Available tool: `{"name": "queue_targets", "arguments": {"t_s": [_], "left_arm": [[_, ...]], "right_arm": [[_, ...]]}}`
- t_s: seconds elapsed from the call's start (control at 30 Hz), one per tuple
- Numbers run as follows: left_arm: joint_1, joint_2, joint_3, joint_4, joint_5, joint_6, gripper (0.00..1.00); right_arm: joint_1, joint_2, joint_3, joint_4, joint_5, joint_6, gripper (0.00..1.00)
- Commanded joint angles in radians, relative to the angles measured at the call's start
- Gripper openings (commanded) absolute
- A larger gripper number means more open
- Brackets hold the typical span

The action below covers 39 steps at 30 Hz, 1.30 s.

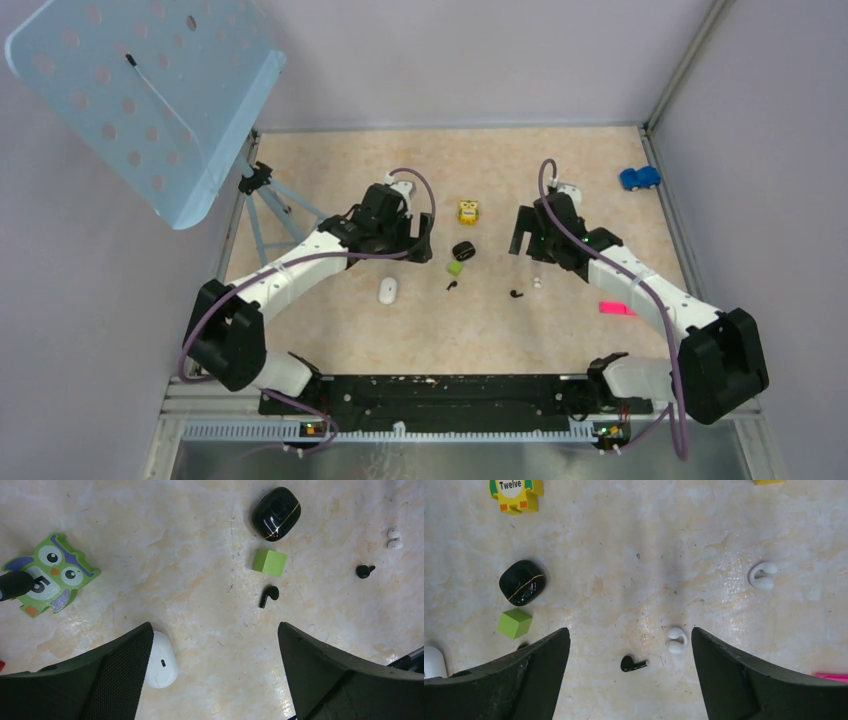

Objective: Insert the wireless bluetooth earbuds into the charging case
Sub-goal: Move the charging case to the center of the board.

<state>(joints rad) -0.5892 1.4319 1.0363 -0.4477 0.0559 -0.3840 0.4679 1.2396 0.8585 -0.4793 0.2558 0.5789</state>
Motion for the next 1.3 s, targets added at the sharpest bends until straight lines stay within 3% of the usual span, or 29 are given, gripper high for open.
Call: {"name": "queue_targets", "arguments": {"t_s": [0.0,0.4,0.53,0.67,0.8,1.03,1.27], "left_arm": [[-0.004,0.001,0.037,0.039,0.032,0.029,0.99],[-0.003,-0.056,0.011,0.069,0.004,0.033,0.99],[-0.003,-0.152,-0.076,0.143,-0.074,0.006,0.99],[-0.003,-0.198,-0.146,0.199,-0.128,-0.011,0.99],[-0.003,-0.186,-0.109,0.109,-0.17,-0.053,0.99],[-0.003,-0.247,-0.137,0.121,-0.276,-0.061,0.99],[-0.004,-0.25,-0.153,0.112,-0.281,-0.069,0.99]], "right_arm": [[-0.007,-0.012,0.001,0.052,-0.005,0.001,0.9],[-0.003,0.022,0.003,0.08,-0.052,-0.014,0.89],[0.074,0.063,0.08,0.041,0.043,-0.073,0.89],[0.155,0.141,0.14,0.049,0.055,-0.138,0.89],[0.201,0.245,0.206,0.084,0.037,-0.123,0.89],[0.228,0.382,0.25,0.201,-0.013,-0.109,0.89],[0.231,0.521,0.306,0.244,-0.074,-0.097,0.89]]}}
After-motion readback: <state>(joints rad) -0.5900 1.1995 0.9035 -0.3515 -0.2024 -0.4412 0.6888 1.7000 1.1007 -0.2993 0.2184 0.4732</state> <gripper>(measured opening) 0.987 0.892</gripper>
